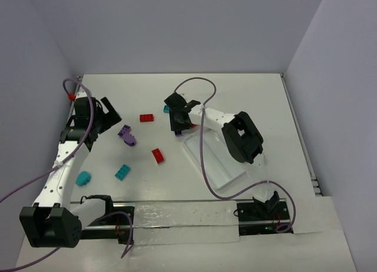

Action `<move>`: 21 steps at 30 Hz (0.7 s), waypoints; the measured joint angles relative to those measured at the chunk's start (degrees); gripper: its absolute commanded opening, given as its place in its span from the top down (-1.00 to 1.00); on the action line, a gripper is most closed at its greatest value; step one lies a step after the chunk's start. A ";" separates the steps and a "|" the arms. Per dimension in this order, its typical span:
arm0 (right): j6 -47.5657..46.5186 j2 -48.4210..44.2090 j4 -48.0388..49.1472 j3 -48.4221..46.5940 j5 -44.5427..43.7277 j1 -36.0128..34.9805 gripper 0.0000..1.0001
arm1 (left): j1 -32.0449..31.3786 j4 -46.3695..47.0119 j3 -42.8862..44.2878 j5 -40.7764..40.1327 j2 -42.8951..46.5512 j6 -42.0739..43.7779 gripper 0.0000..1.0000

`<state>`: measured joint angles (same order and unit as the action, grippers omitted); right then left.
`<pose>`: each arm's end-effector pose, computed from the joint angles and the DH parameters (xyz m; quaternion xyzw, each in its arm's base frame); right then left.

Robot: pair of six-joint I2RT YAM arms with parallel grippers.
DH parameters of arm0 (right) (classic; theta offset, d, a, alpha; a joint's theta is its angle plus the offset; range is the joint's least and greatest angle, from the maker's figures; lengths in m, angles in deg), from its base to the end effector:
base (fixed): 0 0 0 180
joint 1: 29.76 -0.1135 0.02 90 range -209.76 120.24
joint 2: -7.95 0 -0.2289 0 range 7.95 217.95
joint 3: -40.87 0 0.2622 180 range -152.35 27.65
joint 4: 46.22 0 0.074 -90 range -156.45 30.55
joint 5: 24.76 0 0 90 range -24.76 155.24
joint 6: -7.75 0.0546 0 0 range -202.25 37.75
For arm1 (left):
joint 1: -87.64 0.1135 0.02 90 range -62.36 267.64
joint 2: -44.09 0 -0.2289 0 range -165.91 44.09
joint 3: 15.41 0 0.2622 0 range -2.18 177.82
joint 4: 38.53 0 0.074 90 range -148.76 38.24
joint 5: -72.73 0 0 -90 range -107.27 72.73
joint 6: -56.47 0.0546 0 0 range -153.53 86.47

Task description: Sort the legos into containers by color

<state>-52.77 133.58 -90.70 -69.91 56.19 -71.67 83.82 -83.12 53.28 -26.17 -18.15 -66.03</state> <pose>0.3570 0.3089 0.1223 -0.0833 0.9580 0.0920 0.2585 0.2745 -0.0099 0.2665 -0.2549 0.8603 -0.0696 0.4360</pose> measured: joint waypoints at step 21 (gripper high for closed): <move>1.05 -41.94 9.74 38.82 -6.14 22.82 0.47 | -0.23 1.15 -2.36 3.65 -0.19 -0.53 -0.99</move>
<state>-51.72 91.64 -80.96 -31.09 50.05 -48.85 83.59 -81.98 50.92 -22.51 -18.35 -66.56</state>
